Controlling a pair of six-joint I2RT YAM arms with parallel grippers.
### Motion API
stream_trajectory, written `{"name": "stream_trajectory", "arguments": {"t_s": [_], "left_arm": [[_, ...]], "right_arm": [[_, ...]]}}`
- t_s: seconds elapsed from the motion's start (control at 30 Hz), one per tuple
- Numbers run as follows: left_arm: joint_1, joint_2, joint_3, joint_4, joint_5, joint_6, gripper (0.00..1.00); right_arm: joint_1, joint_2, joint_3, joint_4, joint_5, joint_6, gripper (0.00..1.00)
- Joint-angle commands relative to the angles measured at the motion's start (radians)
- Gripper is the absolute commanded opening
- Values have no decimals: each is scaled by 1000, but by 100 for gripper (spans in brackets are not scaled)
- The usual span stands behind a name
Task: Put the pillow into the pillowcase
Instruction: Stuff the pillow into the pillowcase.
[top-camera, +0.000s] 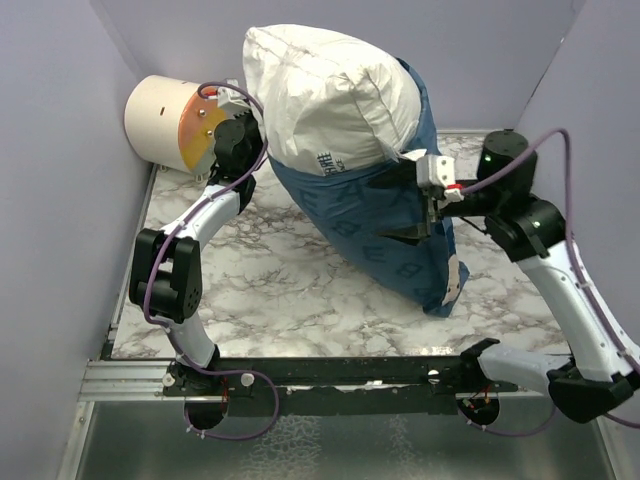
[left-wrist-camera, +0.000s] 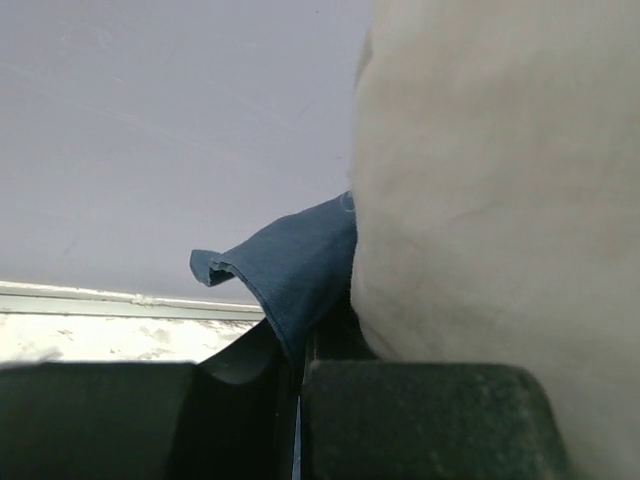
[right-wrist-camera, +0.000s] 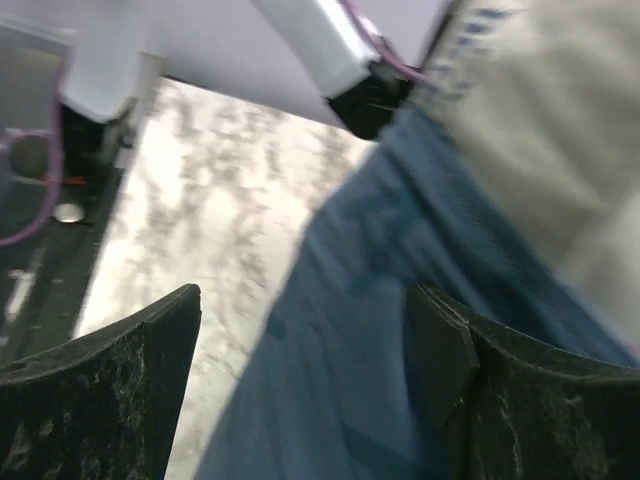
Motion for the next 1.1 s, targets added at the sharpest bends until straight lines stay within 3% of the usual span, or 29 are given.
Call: {"name": "stream_trajectory", "arguments": {"t_s": [0.0, 0.1, 0.2, 0.3, 0.43, 0.7, 0.9, 1.07], "left_arm": [[-4, -30, 5, 50, -4, -9, 0], [-1, -29, 5, 70, 30, -1, 0], [-1, -33, 5, 70, 38, -9, 0], [-1, -37, 16, 50, 36, -6, 0], [-1, -35, 28, 37, 52, -4, 0], [0, -64, 10, 30, 56, -23, 0], [-1, -81, 21, -2, 48, -30, 0], [-6, -94, 39, -23, 43, -35, 0]], "right_arm": [[-68, -109, 61, -72, 359, 55, 84], [-134, -136, 57, -16, 578, 113, 82], [-183, -139, 72, -16, 602, 156, 75], [-264, -137, 81, -40, 533, 200, 67], [-320, -142, 22, -20, 382, 244, 67], [-321, -111, -102, 74, -268, 338, 71], [-322, -119, -60, 193, -321, 496, 88], [-321, -102, -55, 307, -290, 644, 89]]}}
